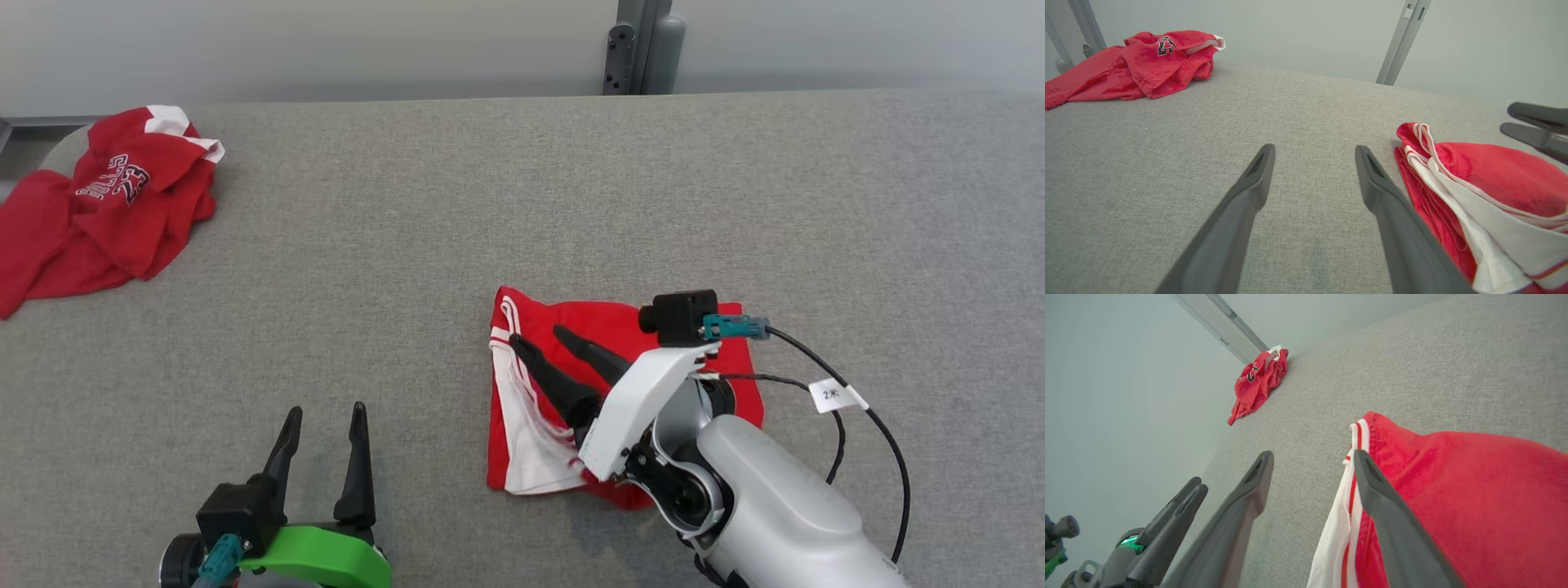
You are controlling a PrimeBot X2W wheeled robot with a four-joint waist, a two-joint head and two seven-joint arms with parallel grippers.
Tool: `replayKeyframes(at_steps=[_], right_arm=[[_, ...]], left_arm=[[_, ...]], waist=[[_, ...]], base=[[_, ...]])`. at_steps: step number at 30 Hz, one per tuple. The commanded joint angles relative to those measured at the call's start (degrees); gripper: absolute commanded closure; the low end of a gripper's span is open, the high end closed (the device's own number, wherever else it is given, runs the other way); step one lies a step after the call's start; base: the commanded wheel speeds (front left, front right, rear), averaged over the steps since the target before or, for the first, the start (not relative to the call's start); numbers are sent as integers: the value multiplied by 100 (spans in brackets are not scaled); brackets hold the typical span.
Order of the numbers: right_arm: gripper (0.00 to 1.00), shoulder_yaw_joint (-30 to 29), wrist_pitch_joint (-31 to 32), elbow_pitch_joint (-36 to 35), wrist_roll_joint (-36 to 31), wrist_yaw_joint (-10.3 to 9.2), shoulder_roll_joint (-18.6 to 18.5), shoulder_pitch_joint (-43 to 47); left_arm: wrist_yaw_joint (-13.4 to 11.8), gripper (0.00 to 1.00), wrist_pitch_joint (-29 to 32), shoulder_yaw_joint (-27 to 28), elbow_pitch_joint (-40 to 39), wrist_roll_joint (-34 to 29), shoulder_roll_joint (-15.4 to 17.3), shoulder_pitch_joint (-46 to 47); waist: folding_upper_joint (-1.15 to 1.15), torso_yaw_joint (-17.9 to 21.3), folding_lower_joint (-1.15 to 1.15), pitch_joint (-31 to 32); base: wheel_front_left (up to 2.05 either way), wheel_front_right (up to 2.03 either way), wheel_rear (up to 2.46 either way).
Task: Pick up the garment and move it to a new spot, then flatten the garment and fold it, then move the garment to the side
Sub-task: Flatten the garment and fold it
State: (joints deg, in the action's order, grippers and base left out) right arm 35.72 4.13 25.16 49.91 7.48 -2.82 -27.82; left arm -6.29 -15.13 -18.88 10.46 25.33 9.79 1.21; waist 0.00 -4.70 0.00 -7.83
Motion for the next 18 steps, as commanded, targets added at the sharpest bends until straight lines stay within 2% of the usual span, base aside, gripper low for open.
replayKeyframes(at_steps=[1,7,13,18], right_arm=[[0,-50,-147,-39,-84,2,-67,-79],[0,-413,-866,-33,-790,2,-380,-93],[0,-893,-1200,-100,-1262,2,-522,172],[0,-1431,-1583,-217,-1903,2,-625,505]], left_arm=[[26,0,0,8,-7,-43,-11,-39],[34,0,0,-8,-30,-70,6,-72],[23,0,0,-28,-57,-87,44,-62],[1,0,0,-38,-115,-118,31,-56]], waist=[[0,65,0,29],[0,208,0,41],[0,299,0,31],[0,329,0,49]], base=[[0,0,0],[0,0,0],[0,0,0],[0,0,0]])
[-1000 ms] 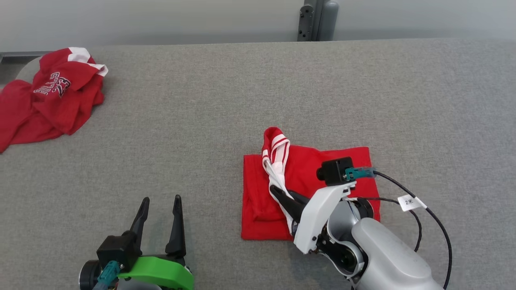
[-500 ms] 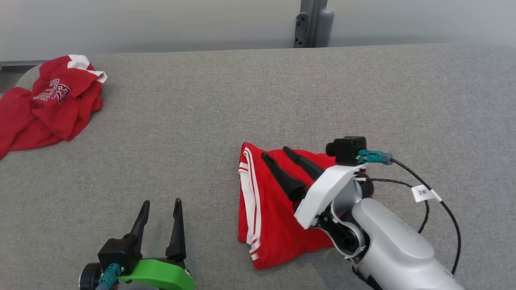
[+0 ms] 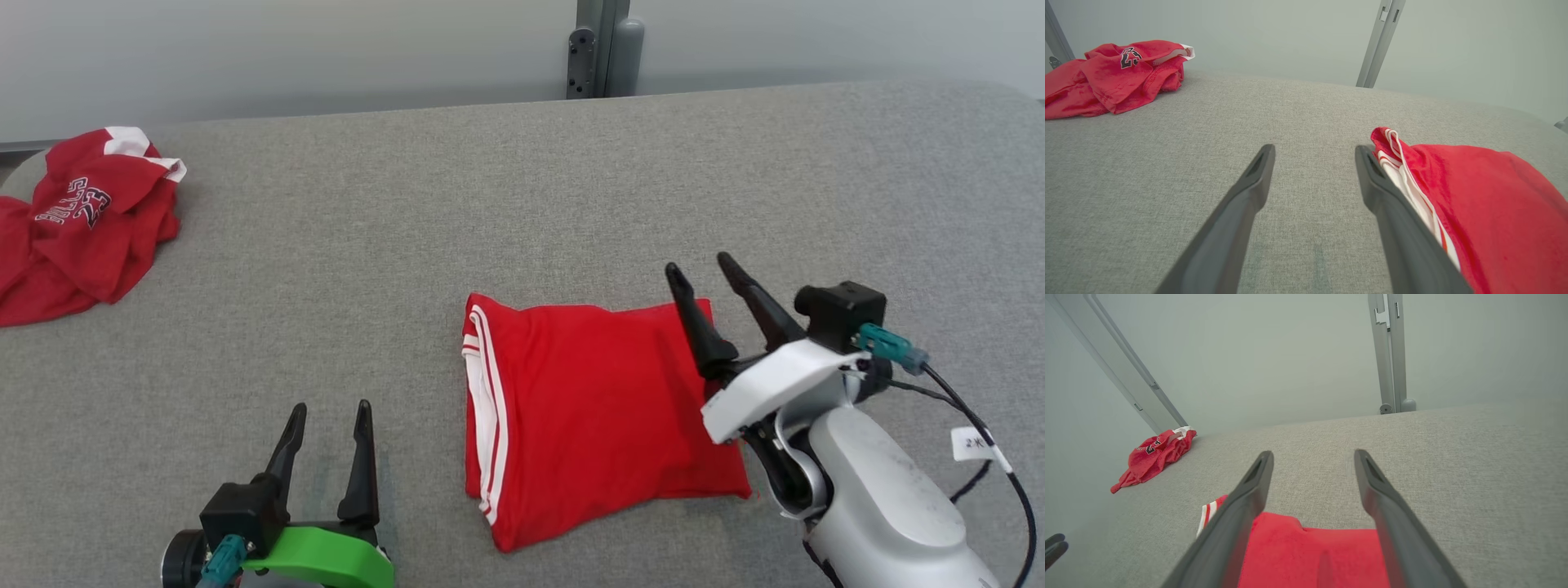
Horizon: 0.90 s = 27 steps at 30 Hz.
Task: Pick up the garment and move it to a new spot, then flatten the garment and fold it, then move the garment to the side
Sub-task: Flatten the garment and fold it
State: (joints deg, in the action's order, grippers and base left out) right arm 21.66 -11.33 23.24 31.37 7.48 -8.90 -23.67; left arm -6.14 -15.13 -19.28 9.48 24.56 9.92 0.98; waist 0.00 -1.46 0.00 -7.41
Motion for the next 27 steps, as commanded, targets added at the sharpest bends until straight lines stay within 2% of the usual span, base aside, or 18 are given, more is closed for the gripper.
replayKeyframes(at_steps=[1,8,12,18,27], right_arm=[[0,-194,-119,-73,-233,2,-21,178],[0,-1297,-359,-670,-1257,2,252,980],[0,-1723,-388,-1125,-1705,2,447,1452],[0,-1928,-388,-1491,-1915,2,574,1853],[0,-1846,-387,-1435,-1746,2,596,1944]], left_arm=[[-18,0,0,5,-33,-50,15,-39],[-25,0,0,83,-120,-84,-25,-85],[-18,0,0,172,-155,-146,-68,-138],[15,0,0,357,-229,-280,-137,-195],[147,0,1,589,-217,-492,-275,-234]], waist=[[0,13,0,16],[0,73,0,144],[0,124,0,235],[0,203,0,332],[0,213,0,380]], base=[[0,0,0],[0,0,0],[0,0,0],[0,0,0],[0,0,0]])
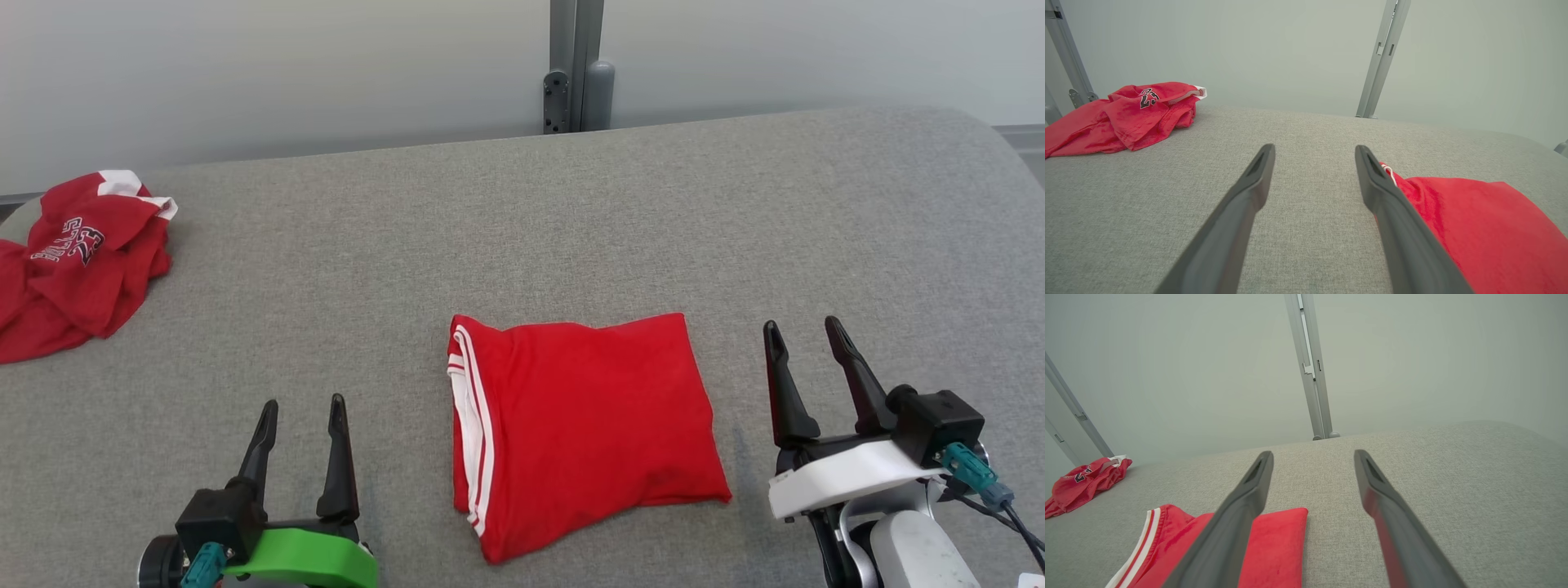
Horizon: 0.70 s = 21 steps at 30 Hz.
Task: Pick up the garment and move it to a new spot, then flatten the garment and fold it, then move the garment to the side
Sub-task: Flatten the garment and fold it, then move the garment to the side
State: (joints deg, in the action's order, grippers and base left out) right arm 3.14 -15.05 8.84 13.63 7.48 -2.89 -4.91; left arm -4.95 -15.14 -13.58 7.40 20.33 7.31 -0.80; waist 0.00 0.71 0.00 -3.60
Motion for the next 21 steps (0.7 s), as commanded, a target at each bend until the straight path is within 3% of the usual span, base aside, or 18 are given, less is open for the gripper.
replayKeyframes(at_steps=[1,14,21], right_arm=[[0,15,-16,18,34,2,-4,65],[0,36,-3,318,-94,1,-6,-24],[0,43,1098,889,-250,1,-7,-351]], left_arm=[[45,0,2,39,-7,-89,-28,-61],[192,0,2,204,72,-252,-175,-86],[248,0,1,210,103,-334,-244,-1]], waist=[[0,-8,0,-2],[0,-53,0,-32],[0,-133,0,-182]], base=[[0,0,0],[0,0,0],[0,0,0]])
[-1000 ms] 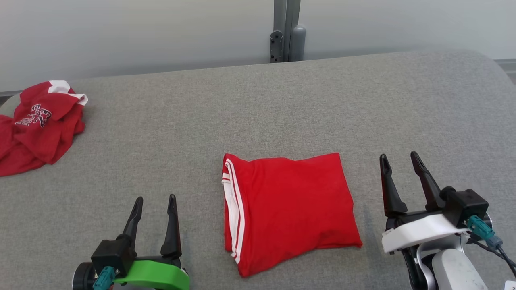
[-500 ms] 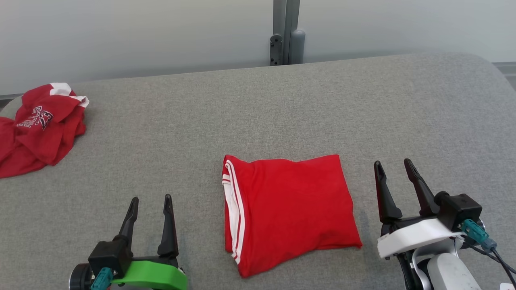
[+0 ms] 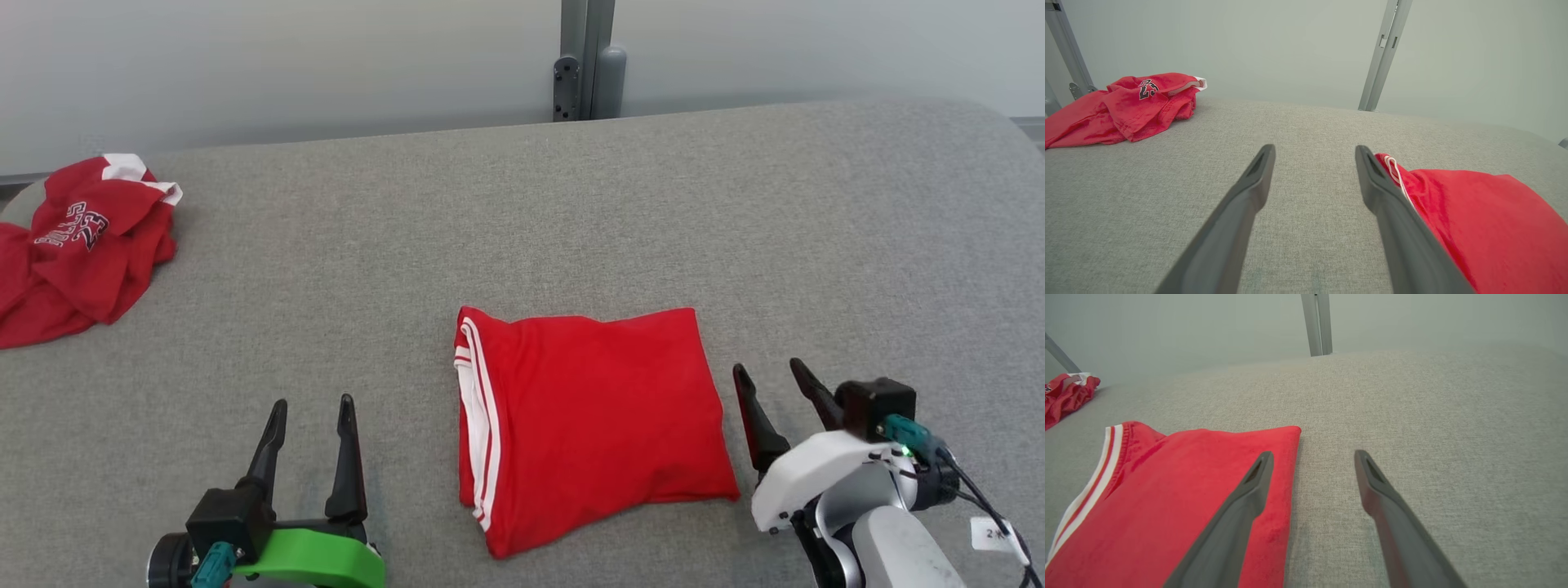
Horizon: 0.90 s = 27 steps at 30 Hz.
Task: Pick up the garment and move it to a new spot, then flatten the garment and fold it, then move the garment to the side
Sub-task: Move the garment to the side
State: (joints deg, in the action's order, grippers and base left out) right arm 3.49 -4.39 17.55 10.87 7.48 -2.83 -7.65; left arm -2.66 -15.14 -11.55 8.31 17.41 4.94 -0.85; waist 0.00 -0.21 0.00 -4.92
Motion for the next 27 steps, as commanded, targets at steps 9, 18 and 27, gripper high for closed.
replayKeyframes(at_steps=[9,18,27], right_arm=[[0,370,1320,563,516,1,-353,-697],[53,807,1854,752,1183,1,-648,-923],[100,874,1311,711,1256,-1,-814,-1285]], left_arm=[[90,0,2,10,78,-104,-116,206],[135,0,2,100,113,-136,-170,270],[152,0,2,169,27,-281,-186,252]], waist=[[0,-346,0,-412],[0,-511,0,-546],[0,-180,0,-652]], base=[[0,0,0],[0,0,0],[0,0,0]])
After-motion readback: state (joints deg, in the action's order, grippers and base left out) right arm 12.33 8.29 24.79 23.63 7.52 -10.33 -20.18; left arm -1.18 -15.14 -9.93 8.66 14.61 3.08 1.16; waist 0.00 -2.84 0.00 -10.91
